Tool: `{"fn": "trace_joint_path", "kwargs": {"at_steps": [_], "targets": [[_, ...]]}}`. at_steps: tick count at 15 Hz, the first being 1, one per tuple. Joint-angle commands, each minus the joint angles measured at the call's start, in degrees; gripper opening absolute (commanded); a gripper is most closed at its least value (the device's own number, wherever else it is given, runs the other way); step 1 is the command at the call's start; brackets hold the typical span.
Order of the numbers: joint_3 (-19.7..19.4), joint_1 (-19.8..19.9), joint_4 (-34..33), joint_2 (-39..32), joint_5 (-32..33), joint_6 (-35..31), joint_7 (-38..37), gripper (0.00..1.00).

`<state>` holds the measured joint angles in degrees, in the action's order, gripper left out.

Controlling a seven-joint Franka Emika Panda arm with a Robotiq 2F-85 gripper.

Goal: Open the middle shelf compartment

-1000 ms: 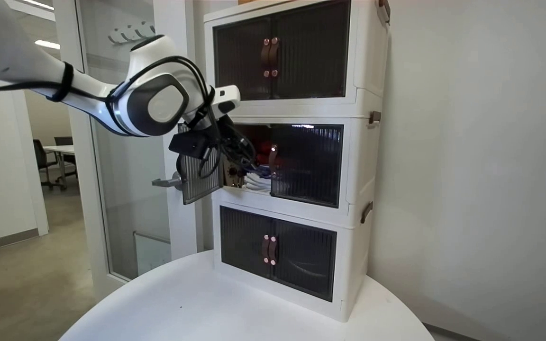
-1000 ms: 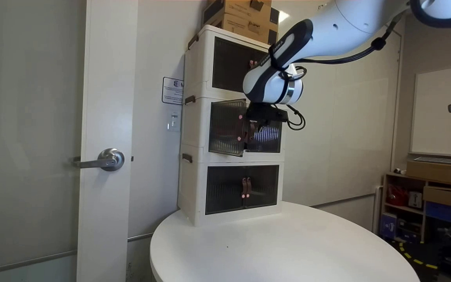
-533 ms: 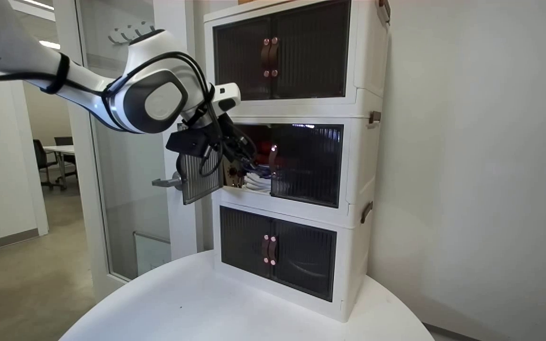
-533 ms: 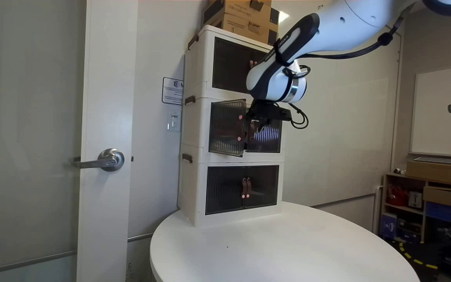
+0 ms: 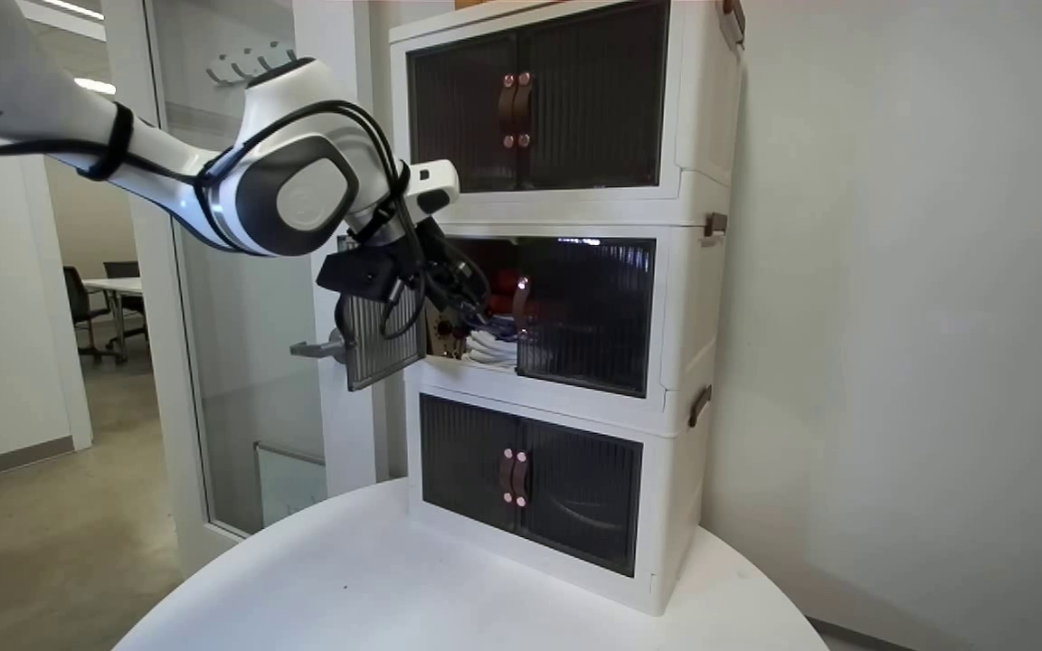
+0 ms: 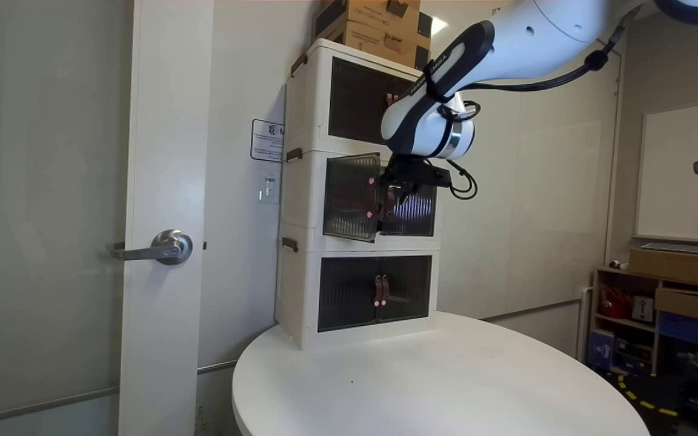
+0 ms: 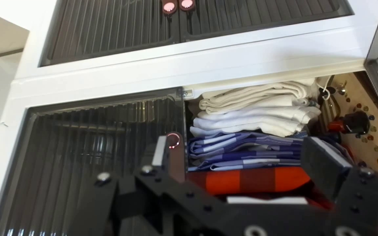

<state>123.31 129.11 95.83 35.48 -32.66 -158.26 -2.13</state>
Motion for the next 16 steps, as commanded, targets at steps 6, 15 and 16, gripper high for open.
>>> {"fn": "trace_joint_path", "kwargs": {"at_steps": [6,15,16], "targets": [[5.95,3.65,0.02,-5.46,-0.35,3.52,11.55,1.0],[12.56,14.4,-5.4,-7.79,-5.6,20.3,43.47,1.0],[9.56,11.38,-4.01,-8.41,-7.92,20.52,47.53,1.0]]}}
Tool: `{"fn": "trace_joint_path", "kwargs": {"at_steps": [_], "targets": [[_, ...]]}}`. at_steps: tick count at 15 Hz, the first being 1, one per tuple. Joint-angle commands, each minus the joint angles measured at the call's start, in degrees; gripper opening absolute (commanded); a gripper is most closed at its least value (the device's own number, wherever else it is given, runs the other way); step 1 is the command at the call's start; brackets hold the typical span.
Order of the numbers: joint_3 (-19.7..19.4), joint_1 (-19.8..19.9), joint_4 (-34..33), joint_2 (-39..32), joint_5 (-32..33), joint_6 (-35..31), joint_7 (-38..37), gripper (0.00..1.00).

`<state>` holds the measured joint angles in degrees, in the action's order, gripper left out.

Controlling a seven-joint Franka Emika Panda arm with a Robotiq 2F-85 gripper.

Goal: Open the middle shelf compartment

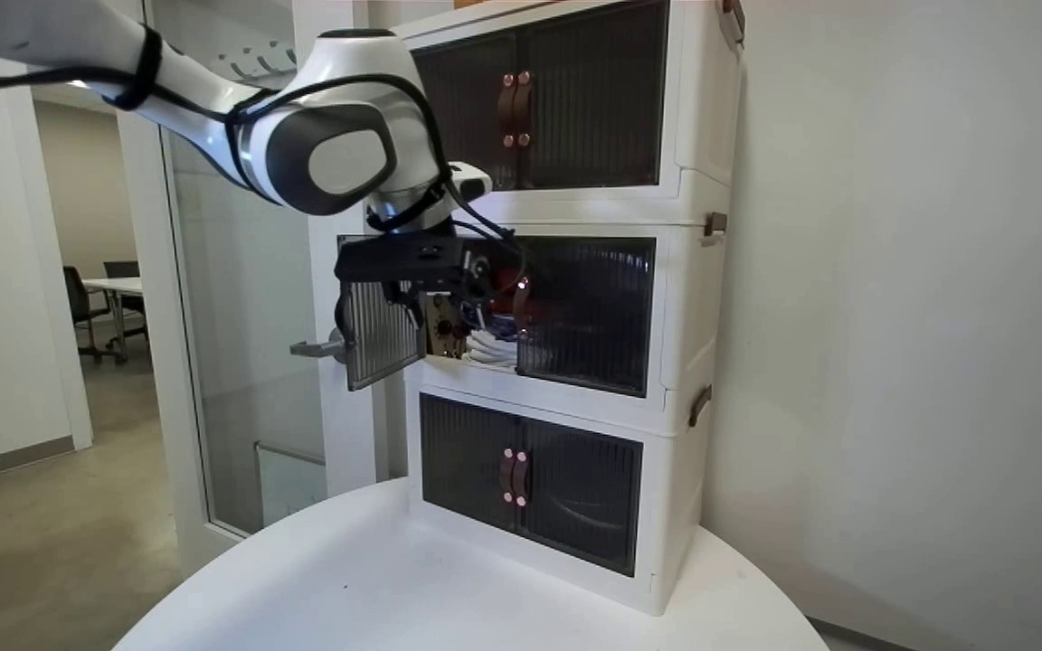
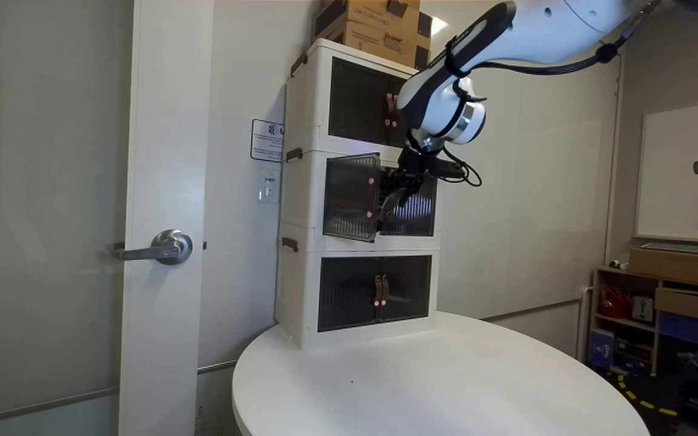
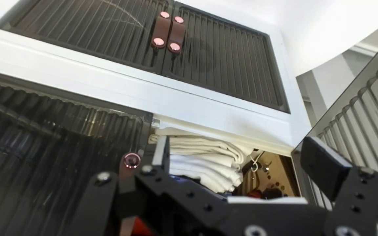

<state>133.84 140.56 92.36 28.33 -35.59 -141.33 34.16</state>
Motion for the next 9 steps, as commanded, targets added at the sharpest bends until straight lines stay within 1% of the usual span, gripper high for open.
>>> {"fn": "trace_joint_path", "kwargs": {"at_steps": [1,5,6,7,9], "targets": [[-1.02,0.49,-0.91,-1.21,-7.06,4.22,15.48,1.0],[-3.59,0.33,-1.52,-1.07,-17.2,9.19,32.55,1.0],[-5.27,0.33,-1.53,-0.21,-20.81,10.69,36.14,1.0],[-6.41,0.27,-1.55,0.37,-22.83,11.44,37.44,1.0],[-8.72,0.29,-1.54,1.83,-25.38,11.4,36.96,1.0]]}}
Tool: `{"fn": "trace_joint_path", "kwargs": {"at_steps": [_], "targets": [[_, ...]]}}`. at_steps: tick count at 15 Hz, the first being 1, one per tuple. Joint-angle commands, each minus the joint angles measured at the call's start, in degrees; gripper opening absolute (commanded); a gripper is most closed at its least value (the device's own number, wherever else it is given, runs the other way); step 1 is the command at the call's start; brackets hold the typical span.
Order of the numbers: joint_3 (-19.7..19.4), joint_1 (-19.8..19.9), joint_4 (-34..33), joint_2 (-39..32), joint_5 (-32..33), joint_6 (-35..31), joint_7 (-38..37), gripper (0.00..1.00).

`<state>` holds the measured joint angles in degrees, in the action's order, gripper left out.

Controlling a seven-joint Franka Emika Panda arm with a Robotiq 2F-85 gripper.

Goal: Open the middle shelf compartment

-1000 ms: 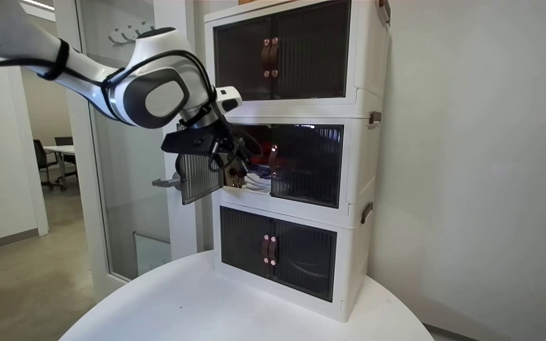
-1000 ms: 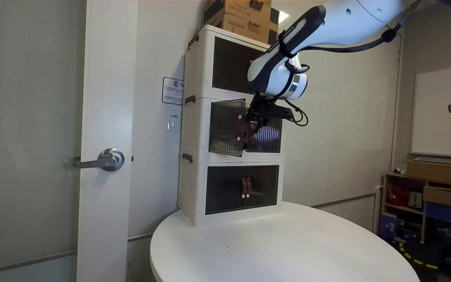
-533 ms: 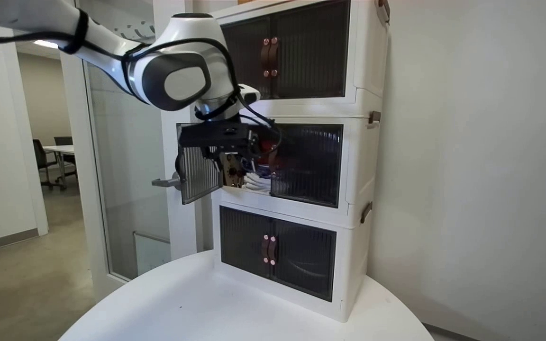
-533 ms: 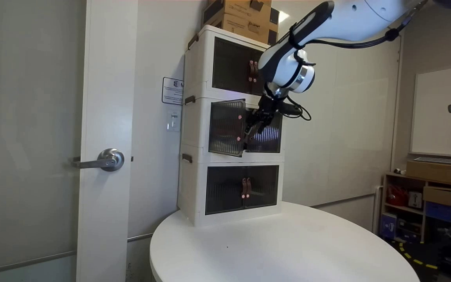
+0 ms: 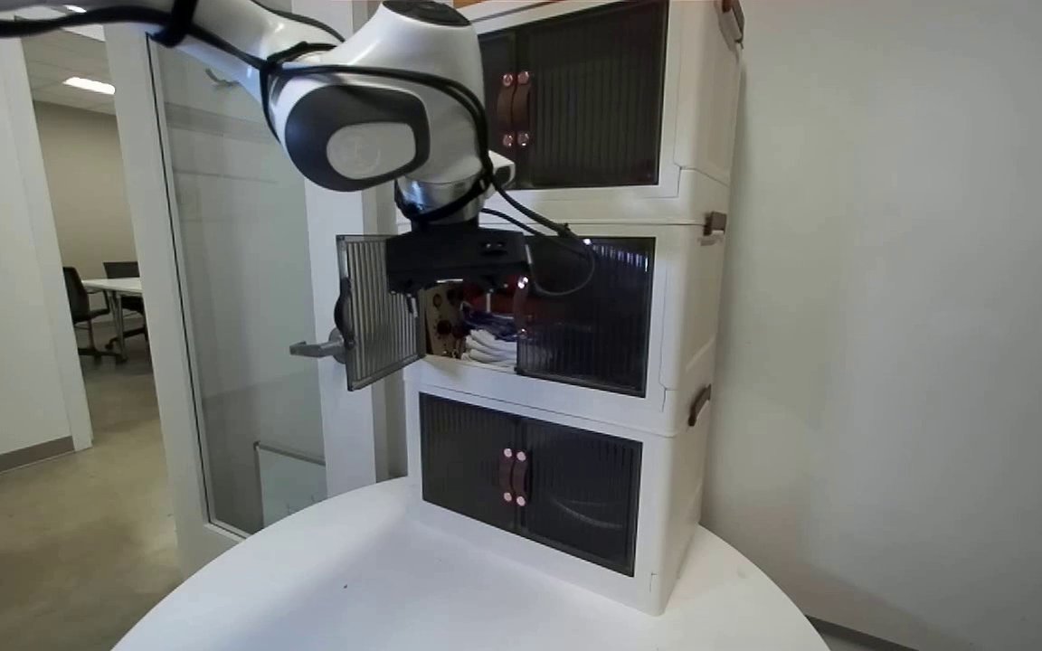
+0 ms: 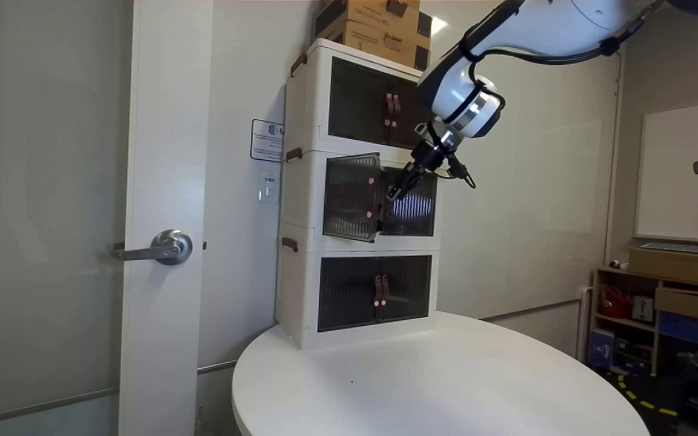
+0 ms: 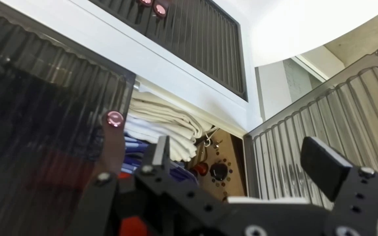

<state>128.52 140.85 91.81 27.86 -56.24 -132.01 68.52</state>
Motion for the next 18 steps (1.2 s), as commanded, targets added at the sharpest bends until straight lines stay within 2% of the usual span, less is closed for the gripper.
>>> {"fn": "trace_joint_path", "kwargs": {"at_steps": [1,5,7,10,13,18], "targets": [[-4.92,0.02,-1.34,3.58,-6.51,2.51,1.96,1.0],[-9.82,0.03,-2.24,7.76,-12.84,6.4,0.64,1.0],[-11.67,0.01,-2.99,10.12,-16.69,8.7,2.37,1.0],[-14.4,-0.05,-4.9,14.53,-23.34,12.14,10.41,1.0],[-16.57,-0.14,-6.59,19.04,-28.34,11.58,18.7,1.0],[-20.31,-0.28,-6.44,24.4,-42.35,11.92,28.06,1.0]]}}
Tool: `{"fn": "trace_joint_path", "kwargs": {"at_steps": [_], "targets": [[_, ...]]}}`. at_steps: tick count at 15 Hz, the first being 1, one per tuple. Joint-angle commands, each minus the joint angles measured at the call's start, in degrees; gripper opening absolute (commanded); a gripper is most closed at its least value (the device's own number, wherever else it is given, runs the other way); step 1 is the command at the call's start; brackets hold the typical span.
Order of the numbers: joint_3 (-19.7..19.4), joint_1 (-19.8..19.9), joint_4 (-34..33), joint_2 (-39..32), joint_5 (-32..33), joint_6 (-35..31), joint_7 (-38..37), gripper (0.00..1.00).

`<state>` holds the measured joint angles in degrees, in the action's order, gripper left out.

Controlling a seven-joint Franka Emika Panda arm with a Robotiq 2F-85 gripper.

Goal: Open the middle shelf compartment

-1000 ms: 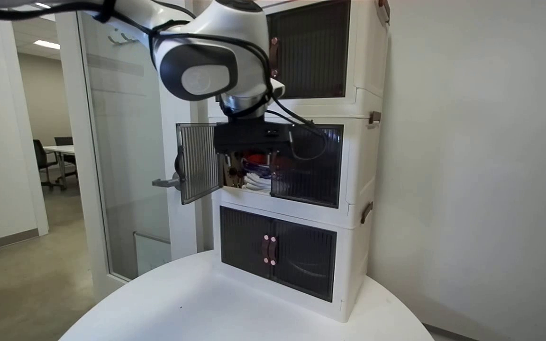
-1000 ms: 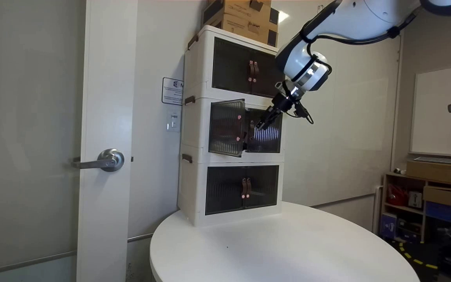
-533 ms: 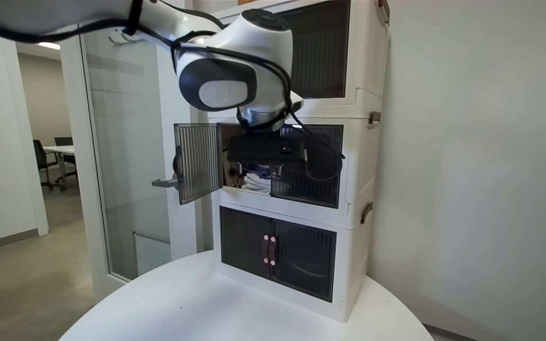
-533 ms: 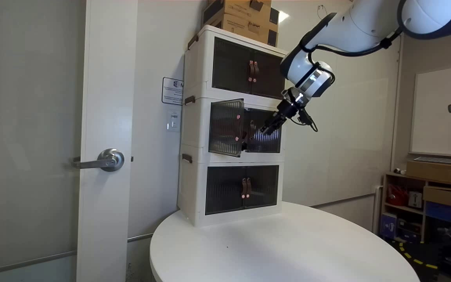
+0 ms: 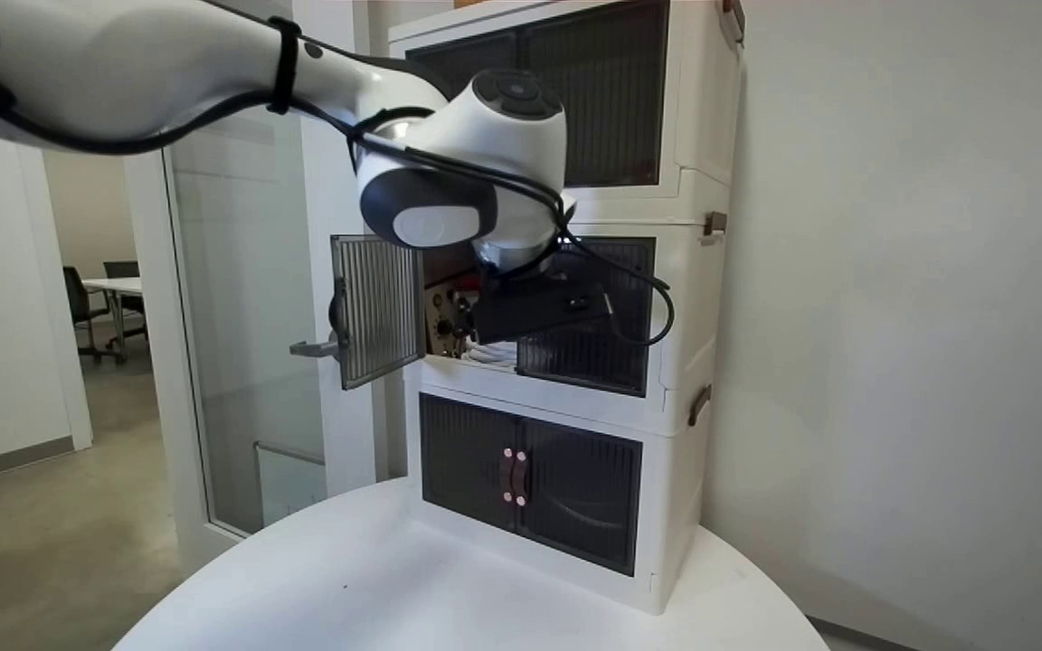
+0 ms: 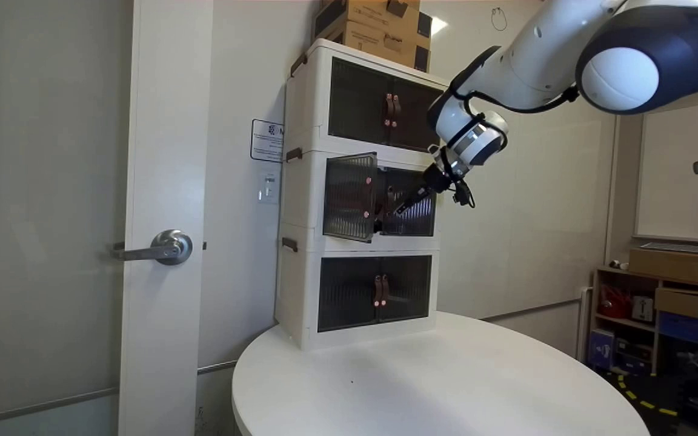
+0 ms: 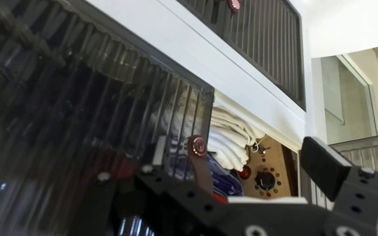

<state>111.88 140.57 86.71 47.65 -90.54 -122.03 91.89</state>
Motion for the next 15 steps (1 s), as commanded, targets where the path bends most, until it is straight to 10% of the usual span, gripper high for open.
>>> {"fn": "trace_joint_path", "kwargs": {"at_steps": [1,15], "targets": [[-4.35,-0.01,-0.96,5.36,-11.29,2.31,5.99,1.0],[-10.23,-0.23,-1.42,16.27,-41.6,18.5,11.35,1.0]]}}
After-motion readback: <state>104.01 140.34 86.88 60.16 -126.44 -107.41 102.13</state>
